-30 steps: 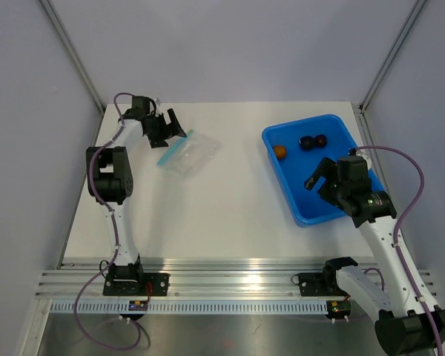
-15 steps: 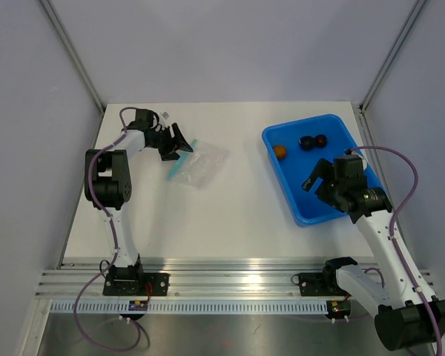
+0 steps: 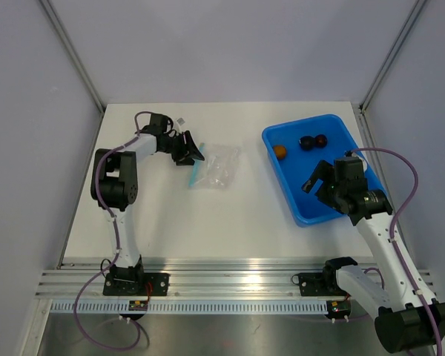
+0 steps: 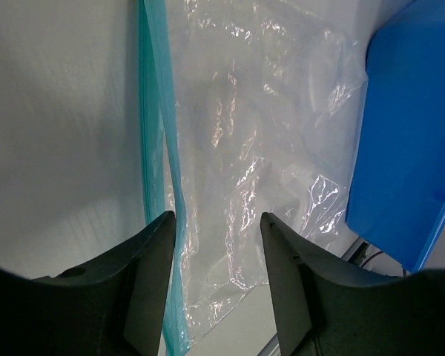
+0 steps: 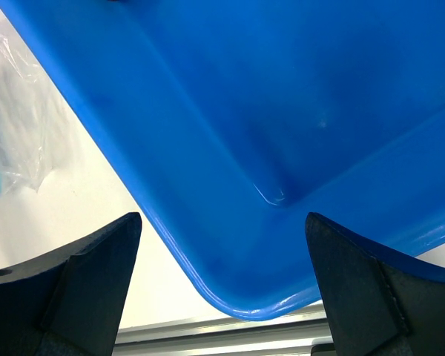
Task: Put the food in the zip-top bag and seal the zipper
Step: Move the zipper food storage bag to the center of the board, then pick up the zipper food storage bag at the center of the board.
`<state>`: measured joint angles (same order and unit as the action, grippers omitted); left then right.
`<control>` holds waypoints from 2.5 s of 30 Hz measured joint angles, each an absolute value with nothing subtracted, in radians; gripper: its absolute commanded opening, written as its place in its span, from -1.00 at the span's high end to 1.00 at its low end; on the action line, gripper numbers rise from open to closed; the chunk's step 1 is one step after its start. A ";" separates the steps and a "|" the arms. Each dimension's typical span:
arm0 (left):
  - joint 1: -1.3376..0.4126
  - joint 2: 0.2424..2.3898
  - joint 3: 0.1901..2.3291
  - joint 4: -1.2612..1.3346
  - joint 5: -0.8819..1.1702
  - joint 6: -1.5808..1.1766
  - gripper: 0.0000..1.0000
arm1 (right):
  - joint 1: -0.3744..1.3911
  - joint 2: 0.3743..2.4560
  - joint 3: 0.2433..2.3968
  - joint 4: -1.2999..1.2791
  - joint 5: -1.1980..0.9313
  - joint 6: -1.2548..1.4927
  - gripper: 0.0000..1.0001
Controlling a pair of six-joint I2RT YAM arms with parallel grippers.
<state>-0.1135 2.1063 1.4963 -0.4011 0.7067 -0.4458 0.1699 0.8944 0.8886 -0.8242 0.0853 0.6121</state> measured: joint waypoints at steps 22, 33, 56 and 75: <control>-0.288 2.106 1.418 -0.143 0.739 -0.710 0.62 | 0.409 1.044 1.026 -0.776 0.078 0.614 -0.99; -0.318 2.136 1.453 -0.095 0.701 -0.777 0.22 | 0.599 1.169 1.095 -0.767 0.165 0.634 -0.99; 0.038 1.512 1.237 -0.406 0.419 -0.670 -0.41 | 0.873 1.935 1.749 -0.878 0.558 0.426 -0.75; 0.046 1.407 1.069 -0.580 0.382 -0.575 -0.51 | 0.873 2.488 2.228 -0.928 0.743 0.242 -0.42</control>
